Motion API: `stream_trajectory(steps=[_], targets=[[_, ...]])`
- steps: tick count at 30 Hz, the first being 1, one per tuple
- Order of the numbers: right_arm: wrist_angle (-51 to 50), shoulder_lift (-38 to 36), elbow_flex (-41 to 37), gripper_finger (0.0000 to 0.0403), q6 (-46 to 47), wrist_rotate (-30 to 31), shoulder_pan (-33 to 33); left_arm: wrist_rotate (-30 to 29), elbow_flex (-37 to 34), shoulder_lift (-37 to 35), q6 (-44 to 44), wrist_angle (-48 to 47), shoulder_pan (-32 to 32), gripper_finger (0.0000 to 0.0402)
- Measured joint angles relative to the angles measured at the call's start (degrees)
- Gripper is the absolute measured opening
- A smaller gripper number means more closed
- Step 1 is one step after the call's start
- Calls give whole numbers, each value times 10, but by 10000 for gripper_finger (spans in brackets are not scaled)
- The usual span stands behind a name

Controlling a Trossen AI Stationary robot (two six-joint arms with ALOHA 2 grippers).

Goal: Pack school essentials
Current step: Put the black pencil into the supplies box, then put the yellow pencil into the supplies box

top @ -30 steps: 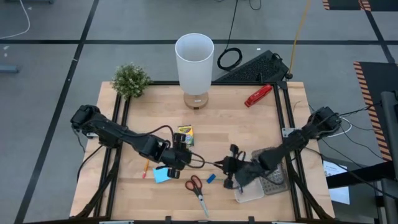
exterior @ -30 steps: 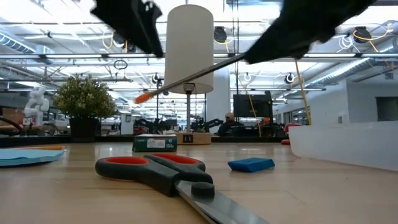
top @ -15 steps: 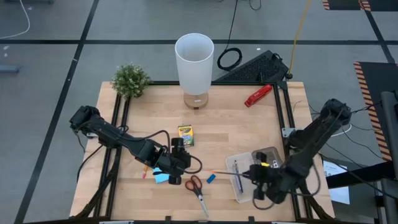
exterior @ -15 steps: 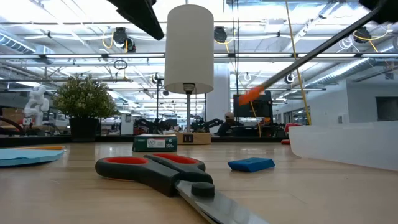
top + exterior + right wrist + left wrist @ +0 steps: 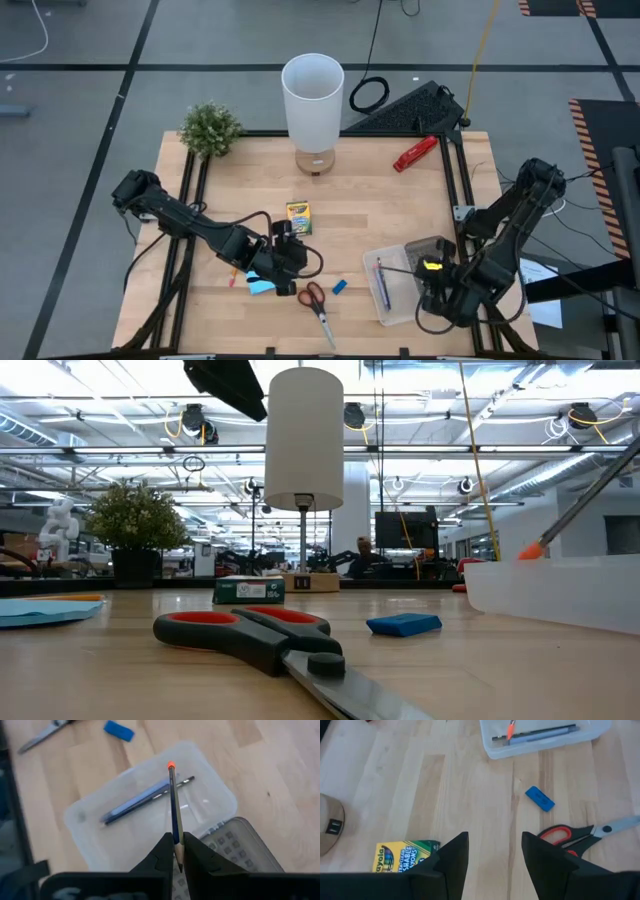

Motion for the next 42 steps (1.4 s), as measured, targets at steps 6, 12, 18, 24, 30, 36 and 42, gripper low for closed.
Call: stream_trajectory(steps=[6, 12, 18, 24, 30, 36, 42], targets=[[-6, 35, 0, 19, 50, -1, -1, 0, 0, 0, 3, 24, 0, 186], [-3, 64, 0, 21, 95, -1, -18, 0, 0, 0, 9, 55, 0, 186], [35, 69, 0, 22, 114, -1, -20, 0, 0, 0, 16, 62, 0, 186], [60, 69, 0, 22, 123, -17, -20, 0, 0, 0, 17, 62, 0, 186], [81, 69, 0, 57, 123, -25, -20, 0, 0, 0, 12, 62, -4, 186], [102, 69, 0, 129, 122, -70, -20, 0, 0, 0, 12, 62, -18, 186], [124, 69, -1, 150, 111, -71, -20, 0, 0, 0, 13, 62, -25, 186]])
